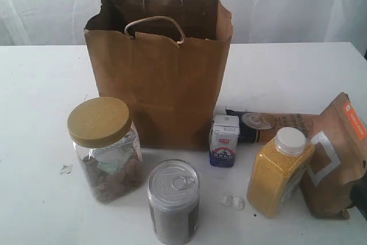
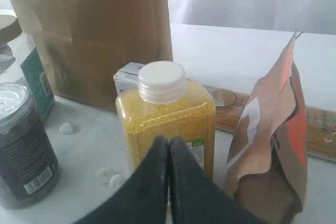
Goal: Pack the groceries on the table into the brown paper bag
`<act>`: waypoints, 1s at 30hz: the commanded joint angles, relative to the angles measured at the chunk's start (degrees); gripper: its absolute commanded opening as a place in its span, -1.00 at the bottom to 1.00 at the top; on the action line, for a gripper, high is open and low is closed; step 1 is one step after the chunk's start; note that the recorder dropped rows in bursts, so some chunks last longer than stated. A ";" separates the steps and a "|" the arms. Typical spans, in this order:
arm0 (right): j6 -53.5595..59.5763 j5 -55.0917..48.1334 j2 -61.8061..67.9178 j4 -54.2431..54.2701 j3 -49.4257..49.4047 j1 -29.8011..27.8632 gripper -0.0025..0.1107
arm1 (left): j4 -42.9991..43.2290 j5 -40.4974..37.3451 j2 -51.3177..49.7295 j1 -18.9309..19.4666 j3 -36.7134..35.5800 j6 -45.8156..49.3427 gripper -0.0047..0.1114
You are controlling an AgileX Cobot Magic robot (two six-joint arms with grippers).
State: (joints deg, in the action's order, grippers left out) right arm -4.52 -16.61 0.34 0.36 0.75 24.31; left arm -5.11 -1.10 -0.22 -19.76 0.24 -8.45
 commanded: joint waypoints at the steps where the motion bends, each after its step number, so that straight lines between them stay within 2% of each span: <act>1: -0.27 -0.03 -0.34 0.05 -0.20 -0.34 -0.96 | -0.41 0.02 0.22 0.17 -0.24 -0.39 -0.92; 16: -0.27 -0.03 -0.34 0.05 -0.20 -0.34 -0.96 | -0.41 1.10 0.22 0.17 -0.24 -1.29 -0.92; 18: -0.27 -0.03 -0.34 0.05 -0.20 -0.34 -0.96 | -2.15 2.08 0.22 0.17 -0.24 -5.99 -0.92; 21: -0.27 -0.03 -0.34 0.05 -0.20 -0.34 -0.96 | -7.04 4.04 0.22 0.17 -0.24 -18.06 -0.92; 24: -0.27 -0.03 -0.34 0.05 -0.20 -0.34 -0.96 | -7.95 5.49 0.22 0.17 -0.24 -25.86 -0.92; 30: -0.27 -0.03 -0.34 0.05 -0.20 -0.34 -0.96 | -7.69 4.72 0.22 0.17 -0.24 -27.46 -0.92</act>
State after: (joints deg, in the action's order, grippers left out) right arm -4.52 -16.61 0.34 0.36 0.75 24.31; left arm -12.49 4.05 -0.22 -19.76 0.24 -34.81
